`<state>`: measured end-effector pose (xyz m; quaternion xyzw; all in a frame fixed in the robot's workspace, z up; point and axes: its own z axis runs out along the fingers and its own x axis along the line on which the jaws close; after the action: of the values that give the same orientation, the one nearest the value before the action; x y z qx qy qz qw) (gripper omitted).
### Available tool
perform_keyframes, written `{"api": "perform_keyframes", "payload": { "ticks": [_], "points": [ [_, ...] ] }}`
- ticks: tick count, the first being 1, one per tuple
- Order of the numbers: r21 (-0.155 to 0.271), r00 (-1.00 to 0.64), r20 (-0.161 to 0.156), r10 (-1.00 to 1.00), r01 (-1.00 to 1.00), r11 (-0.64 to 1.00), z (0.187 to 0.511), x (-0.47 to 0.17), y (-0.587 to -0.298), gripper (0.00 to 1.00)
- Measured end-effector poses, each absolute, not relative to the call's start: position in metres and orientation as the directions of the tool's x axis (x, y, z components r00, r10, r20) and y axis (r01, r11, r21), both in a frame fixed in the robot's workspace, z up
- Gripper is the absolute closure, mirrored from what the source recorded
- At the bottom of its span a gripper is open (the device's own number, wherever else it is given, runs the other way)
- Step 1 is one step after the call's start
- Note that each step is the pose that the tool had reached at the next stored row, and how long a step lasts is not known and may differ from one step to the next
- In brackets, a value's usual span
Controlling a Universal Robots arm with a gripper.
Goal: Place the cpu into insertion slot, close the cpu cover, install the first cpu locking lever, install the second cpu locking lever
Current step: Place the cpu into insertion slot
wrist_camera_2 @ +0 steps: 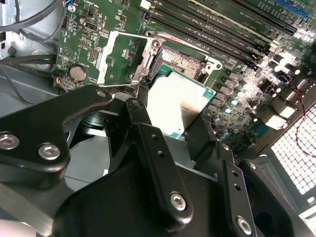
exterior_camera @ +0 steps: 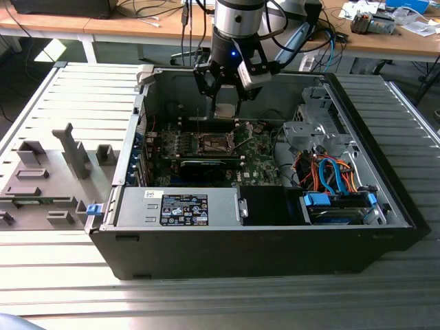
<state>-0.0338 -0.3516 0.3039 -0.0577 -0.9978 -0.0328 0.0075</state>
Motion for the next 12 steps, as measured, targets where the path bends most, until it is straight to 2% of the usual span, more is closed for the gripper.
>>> {"api": "perform_keyframes", "payload": {
  "ticks": [12],
  "points": [
    [0.065, -0.992, 0.019, 0.127, 0.128, 0.990, 0.3038, -0.0339, -0.3516, 0.46]
  ]
}}
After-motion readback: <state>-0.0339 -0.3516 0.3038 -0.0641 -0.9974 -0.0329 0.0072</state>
